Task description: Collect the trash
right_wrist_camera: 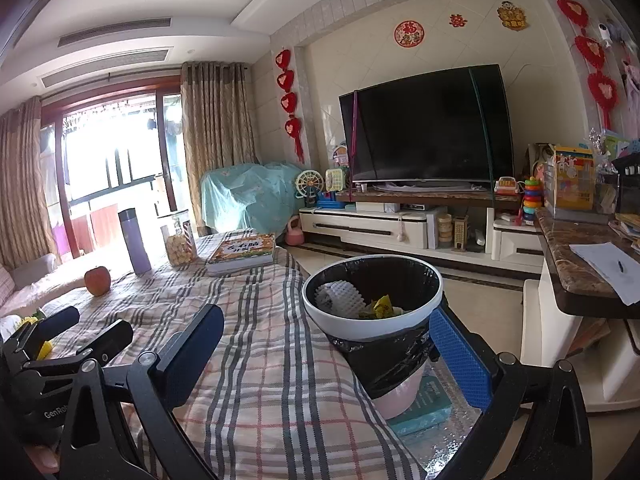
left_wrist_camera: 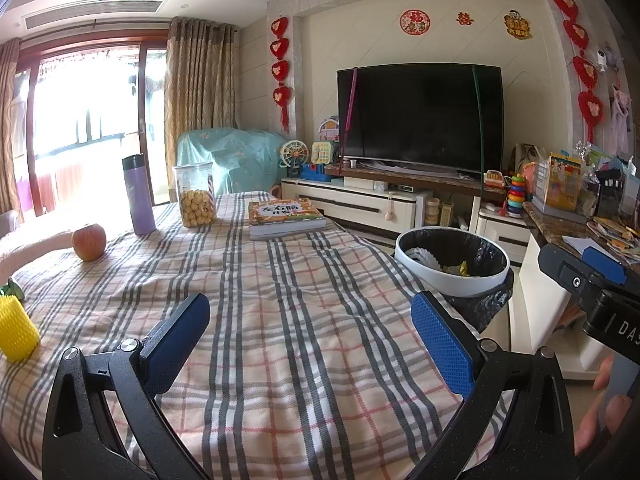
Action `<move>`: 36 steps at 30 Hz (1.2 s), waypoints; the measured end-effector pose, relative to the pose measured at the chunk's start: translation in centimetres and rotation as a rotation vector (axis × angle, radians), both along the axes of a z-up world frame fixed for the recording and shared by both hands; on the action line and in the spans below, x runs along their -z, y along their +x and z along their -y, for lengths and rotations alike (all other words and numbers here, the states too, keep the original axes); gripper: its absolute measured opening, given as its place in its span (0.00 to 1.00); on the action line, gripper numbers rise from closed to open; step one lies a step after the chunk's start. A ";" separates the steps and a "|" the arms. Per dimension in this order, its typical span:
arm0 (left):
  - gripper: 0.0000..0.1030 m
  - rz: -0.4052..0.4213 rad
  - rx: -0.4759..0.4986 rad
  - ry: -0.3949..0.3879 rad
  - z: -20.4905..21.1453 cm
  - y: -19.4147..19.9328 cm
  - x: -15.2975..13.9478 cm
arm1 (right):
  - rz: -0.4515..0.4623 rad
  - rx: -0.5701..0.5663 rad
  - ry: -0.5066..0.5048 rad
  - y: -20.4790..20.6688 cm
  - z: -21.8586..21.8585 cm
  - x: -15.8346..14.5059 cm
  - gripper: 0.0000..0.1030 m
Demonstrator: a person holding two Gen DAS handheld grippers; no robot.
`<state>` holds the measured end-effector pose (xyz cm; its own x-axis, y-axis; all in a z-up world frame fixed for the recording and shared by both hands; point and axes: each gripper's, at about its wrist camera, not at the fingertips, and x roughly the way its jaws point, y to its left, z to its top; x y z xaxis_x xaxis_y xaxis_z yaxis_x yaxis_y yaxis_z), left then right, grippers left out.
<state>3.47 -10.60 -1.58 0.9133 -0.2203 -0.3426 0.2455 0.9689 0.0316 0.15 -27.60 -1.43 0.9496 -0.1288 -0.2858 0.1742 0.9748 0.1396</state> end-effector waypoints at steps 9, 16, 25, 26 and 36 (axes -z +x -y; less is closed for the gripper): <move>1.00 -0.006 0.002 -0.001 -0.2 0.1 0.1 | 0.012 -0.011 0.007 -0.3 -0.1 -0.3 1.00; 1.00 -0.014 0.004 0.000 -0.5 0.1 0.3 | 0.022 -0.020 0.010 -0.5 -0.2 -0.4 1.00; 1.00 -0.020 0.007 0.000 -0.6 0.2 0.3 | 0.027 -0.032 0.019 -0.5 -0.2 -0.6 1.00; 1.00 -0.022 0.008 0.000 -0.5 0.3 0.3 | 0.029 -0.034 0.020 -0.6 -0.2 -0.6 1.00; 1.00 -0.022 0.010 -0.001 -0.7 0.4 0.3 | 0.034 -0.045 0.026 -0.4 -0.3 -0.8 1.00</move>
